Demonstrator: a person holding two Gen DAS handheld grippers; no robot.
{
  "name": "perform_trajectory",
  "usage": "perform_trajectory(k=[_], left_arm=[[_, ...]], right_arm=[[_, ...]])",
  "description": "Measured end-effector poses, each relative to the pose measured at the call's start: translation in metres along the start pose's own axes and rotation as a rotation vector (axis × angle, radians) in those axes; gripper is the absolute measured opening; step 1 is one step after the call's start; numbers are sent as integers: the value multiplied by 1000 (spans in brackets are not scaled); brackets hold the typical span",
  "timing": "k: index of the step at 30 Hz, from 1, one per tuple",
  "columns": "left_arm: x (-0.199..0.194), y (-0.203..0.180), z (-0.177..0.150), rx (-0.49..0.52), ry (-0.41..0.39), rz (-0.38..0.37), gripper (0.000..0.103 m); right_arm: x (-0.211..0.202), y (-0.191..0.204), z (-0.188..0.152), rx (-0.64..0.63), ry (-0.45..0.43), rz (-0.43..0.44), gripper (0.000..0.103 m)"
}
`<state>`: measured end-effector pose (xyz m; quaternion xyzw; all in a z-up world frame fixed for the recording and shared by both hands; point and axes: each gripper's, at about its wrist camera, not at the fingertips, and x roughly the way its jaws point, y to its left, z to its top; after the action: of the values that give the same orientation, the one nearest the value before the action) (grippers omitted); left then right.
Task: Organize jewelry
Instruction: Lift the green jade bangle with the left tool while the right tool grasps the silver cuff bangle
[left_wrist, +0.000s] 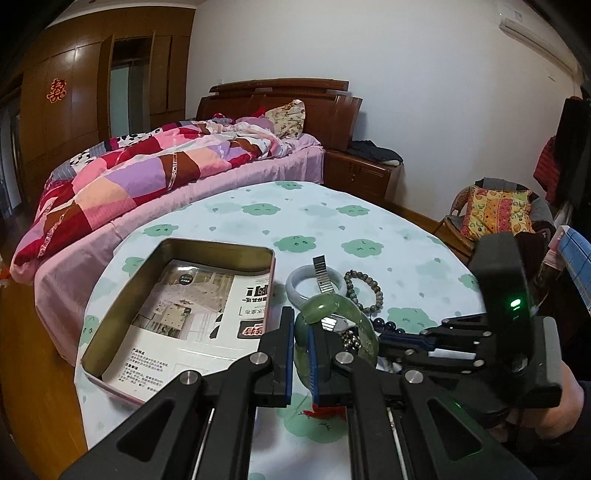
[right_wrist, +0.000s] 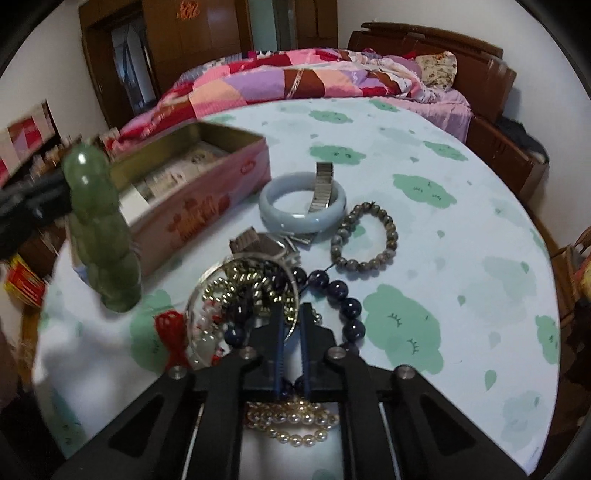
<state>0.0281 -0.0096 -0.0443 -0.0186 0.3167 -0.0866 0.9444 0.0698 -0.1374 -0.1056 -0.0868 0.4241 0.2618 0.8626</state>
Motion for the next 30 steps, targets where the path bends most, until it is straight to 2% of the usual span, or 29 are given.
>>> perform_trajectory(k=[11, 23, 30], left_arm=[[-8, 5, 0, -17, -20, 7, 5], [-12, 12, 4, -32, -32, 17, 5], [-15, 28, 8, -62, -40, 49, 5]], right_arm=[[-23, -1, 1, 27, -74, -1, 7], [-38, -2, 18, 20, -138, -9, 7], [-40, 3, 30, 3, -154, 1, 7]])
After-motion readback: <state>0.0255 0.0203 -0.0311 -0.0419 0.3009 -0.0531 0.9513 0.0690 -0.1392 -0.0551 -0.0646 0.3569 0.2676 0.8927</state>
